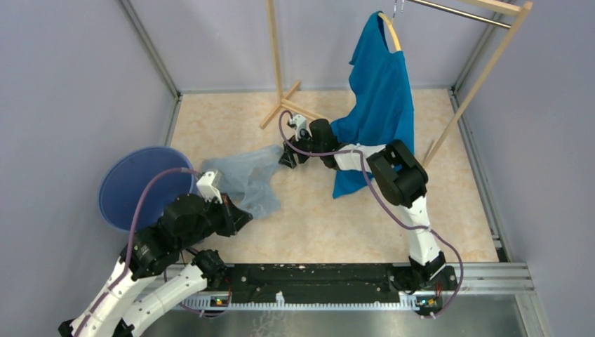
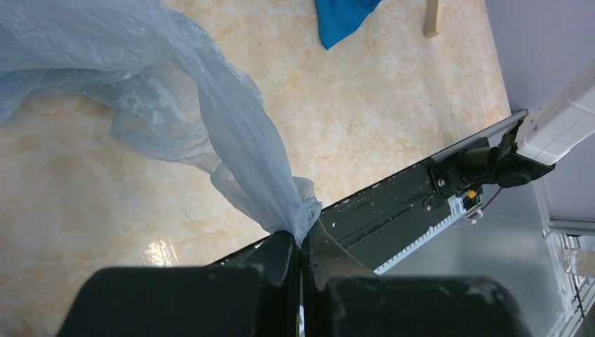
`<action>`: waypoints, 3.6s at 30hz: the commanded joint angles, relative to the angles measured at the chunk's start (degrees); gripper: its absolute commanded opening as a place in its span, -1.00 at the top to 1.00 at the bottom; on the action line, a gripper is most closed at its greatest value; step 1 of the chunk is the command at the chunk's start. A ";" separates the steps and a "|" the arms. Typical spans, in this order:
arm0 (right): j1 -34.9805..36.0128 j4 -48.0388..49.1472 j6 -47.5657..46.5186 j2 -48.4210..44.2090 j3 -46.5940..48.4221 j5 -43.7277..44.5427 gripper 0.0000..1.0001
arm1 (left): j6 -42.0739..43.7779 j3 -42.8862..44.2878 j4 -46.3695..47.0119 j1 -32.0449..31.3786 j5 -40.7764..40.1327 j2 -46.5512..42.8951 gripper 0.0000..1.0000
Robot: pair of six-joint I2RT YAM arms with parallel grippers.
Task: Put the trash bags into the trash bin
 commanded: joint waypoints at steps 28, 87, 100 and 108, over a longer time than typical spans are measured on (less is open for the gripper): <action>0.08 -9.73 11.31 -53.42 -35.64 21.76 1.00 | 0.22 -4.80 13.35 -0.13 -0.56 8.35 0.98; 1.91 -19.20 20.11 -55.10 -44.94 21.86 1.00 | -6.03 -9.36 16.63 -0.13 -13.55 20.99 1.00; 1.01 -53.18 11.01 -35.21 27.69 25.09 1.00 | 19.09 57.29 18.54 11.82 -9.64 54.13 1.00; 8.44 -34.10 -7.63 -50.64 19.77 27.54 1.00 | 30.11 39.99 47.37 11.75 -1.73 35.38 1.00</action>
